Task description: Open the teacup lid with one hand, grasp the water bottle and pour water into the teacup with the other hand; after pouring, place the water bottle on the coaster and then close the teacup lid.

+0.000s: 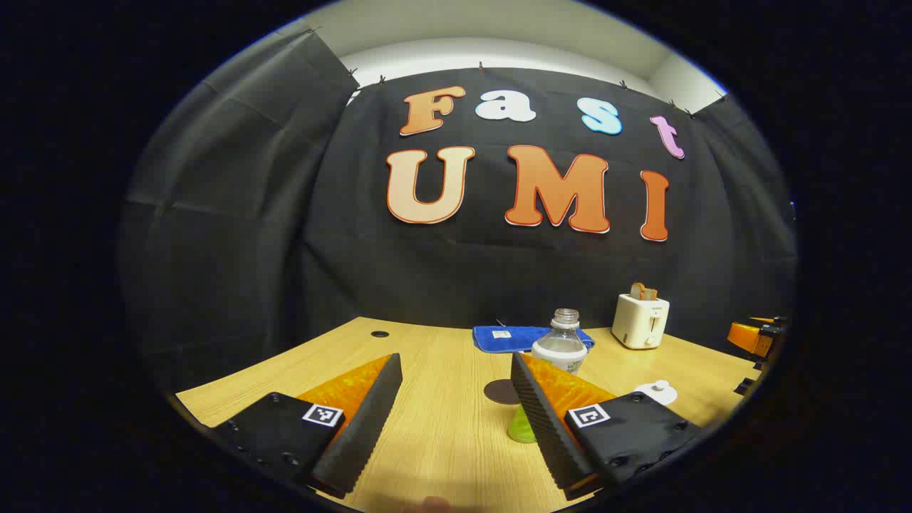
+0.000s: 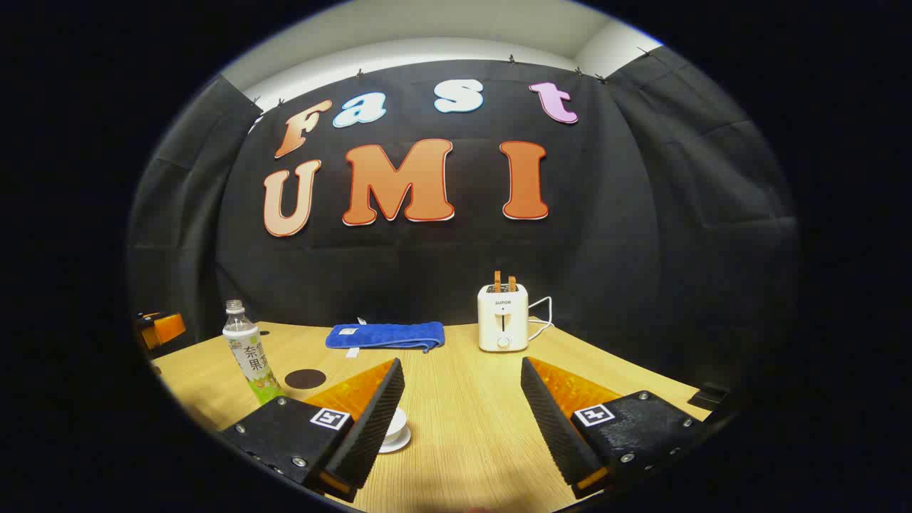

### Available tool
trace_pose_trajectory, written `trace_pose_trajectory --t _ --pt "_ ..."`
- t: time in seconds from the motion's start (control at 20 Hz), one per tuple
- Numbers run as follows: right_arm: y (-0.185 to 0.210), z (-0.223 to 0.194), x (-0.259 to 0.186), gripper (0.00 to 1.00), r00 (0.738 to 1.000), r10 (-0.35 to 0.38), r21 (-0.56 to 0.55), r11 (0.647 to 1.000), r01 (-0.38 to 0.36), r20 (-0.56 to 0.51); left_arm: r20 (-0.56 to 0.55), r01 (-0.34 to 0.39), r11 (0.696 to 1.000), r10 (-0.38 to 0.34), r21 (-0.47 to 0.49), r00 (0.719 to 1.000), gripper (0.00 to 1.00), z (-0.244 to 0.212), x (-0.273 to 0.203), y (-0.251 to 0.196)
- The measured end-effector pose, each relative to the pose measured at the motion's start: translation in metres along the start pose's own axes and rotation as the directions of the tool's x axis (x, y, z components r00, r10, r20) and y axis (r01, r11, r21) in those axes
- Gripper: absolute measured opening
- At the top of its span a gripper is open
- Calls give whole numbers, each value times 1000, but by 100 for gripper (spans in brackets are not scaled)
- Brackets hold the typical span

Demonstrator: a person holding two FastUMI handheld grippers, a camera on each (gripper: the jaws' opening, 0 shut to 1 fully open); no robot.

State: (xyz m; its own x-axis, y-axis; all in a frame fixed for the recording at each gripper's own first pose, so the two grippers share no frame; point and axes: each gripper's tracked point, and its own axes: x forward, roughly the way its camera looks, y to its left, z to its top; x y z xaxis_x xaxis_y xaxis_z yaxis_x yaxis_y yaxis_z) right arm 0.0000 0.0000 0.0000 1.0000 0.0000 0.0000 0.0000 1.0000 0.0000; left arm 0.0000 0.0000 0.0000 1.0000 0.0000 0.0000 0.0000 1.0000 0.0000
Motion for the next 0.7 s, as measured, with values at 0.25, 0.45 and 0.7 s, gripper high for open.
trace_pose_trajectory --t 0.25,0.45,0.7 --pt "-6 -6 4 99 1000 -11 8 1000 11 -15 3 -16 1000 16 16 1000 99 1 3 0" --pt "-8 -6 5 98 1000 -14 1 1000 14 -13 -3 -30 999 30 20 1000 99 -3 3 4" --pt "-3 -5 5 98 1000 -7 -17 1000 7 -10 -8 -34 999 34 16 999 99 -5 4 8"
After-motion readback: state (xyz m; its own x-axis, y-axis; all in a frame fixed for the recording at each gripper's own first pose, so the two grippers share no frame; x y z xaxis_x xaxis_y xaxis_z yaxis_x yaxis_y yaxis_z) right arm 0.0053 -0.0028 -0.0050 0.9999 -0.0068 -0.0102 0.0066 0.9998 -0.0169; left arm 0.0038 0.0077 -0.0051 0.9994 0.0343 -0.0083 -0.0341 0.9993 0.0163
